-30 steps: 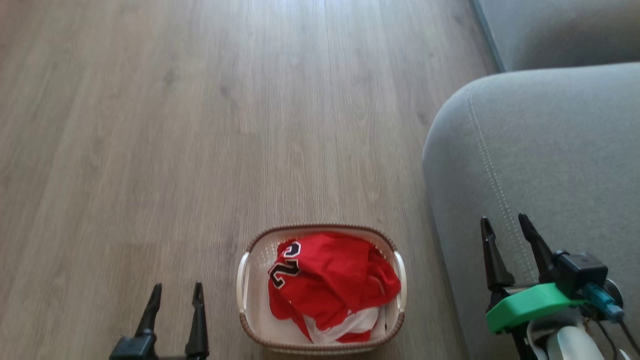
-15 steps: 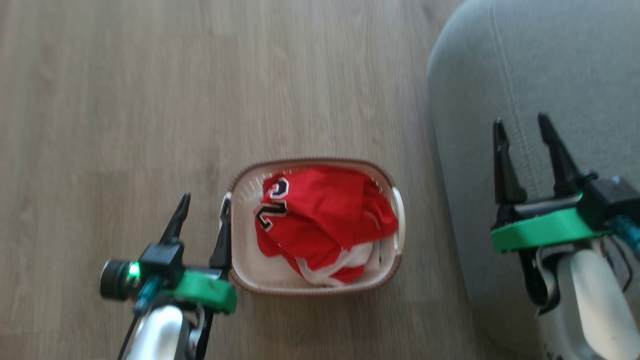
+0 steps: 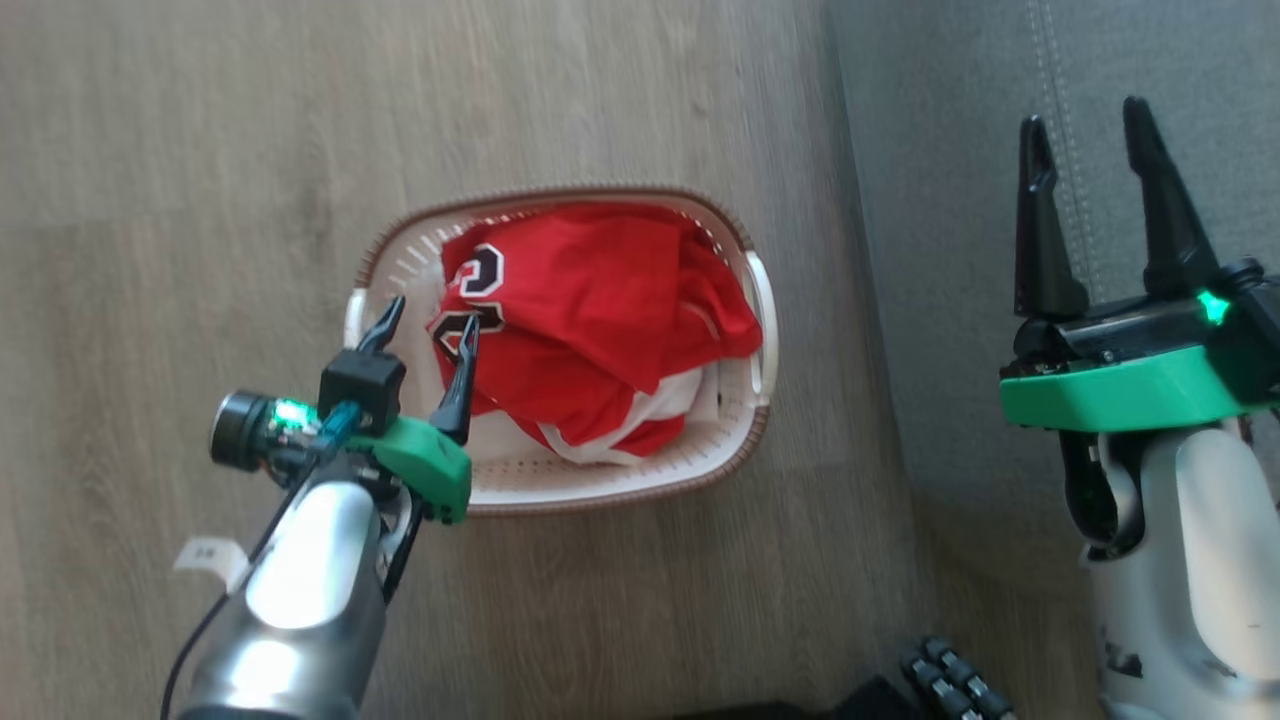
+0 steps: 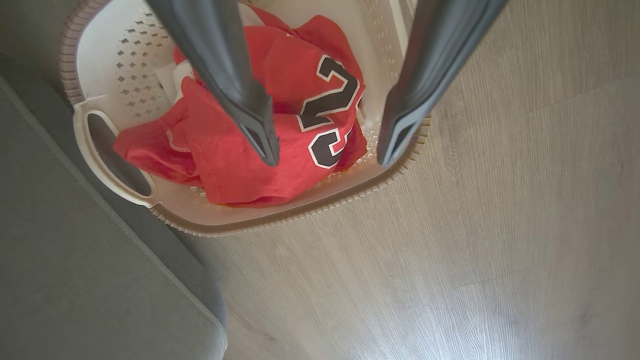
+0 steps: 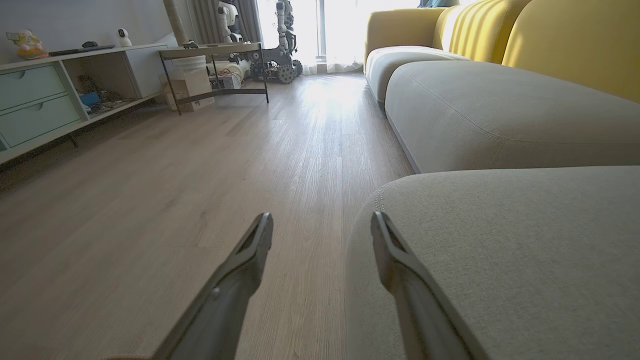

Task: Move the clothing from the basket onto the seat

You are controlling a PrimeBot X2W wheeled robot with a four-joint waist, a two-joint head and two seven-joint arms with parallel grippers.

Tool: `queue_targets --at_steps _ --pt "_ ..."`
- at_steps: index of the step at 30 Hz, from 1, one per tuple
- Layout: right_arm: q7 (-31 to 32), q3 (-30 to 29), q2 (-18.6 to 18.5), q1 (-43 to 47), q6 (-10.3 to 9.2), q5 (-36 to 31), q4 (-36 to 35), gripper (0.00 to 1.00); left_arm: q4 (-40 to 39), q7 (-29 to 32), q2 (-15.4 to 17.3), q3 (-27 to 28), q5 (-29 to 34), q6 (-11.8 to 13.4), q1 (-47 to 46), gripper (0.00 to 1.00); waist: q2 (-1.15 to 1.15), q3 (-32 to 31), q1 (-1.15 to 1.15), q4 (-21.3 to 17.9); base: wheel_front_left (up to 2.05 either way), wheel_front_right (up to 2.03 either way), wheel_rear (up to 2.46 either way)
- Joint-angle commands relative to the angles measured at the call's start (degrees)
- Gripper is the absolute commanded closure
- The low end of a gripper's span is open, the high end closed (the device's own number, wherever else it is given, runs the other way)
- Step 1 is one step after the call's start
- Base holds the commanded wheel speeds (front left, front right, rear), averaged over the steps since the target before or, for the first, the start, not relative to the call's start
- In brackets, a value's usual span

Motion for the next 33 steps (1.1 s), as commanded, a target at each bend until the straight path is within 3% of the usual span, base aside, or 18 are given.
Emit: queue_targets --at_steps 1,12,23,31,32,33 --pt "-0.52 1.28 0.04 -0.46 -0.02 0.40 -2.23 0.00 -0.66 -0.61 1.75 1.00 0.39 -0.21 -0.13 0.00 0.00 2.35 0.00 -1.64 0.00 0.00 0.00" --pt "-0.52 2.64 0.04 -2.03 -0.02 0.87 -7.87 0.00 12.68 1.41 2.79 -2.49 2.69 -1.51 -11.01 0.00 0.00 8.48 0.00 -4.05 0.00 0.00 0.00" --pt "-0.52 4.20 0.04 -2.38 -0.02 0.99 -10.70 0.00 20.00 4.80 4.04 -3.24 2.49 -1.27 -18.16 0.00 0.00 12.33 0.00 -6.10 0.00 0.00 0.00" --pt "-0.52 4.74 0.04 -2.48 -0.02 1.03 -11.30 0.00 23.18 8.90 3.18 -4.08 1.90 -1.49 -20.77 0.00 0.00 13.34 0.00 -6.53 0.00 0.00 0.00" --pt "-0.52 4.82 0.04 -2.51 -0.02 1.05 -11.29 0.00 23.40 9.34 3.02 -4.26 1.86 -1.57 -20.90 0.09 0.00 13.37 0.00 -6.57 0.00 0.00 0.00" --pt "-0.52 4.93 0.04 -2.54 -0.02 1.08 -11.30 0.00 23.58 9.64 2.88 -4.36 1.76 -1.63 -20.99 0.39 0.00 13.39 0.00 -6.61 0.00 0.00 0.00"
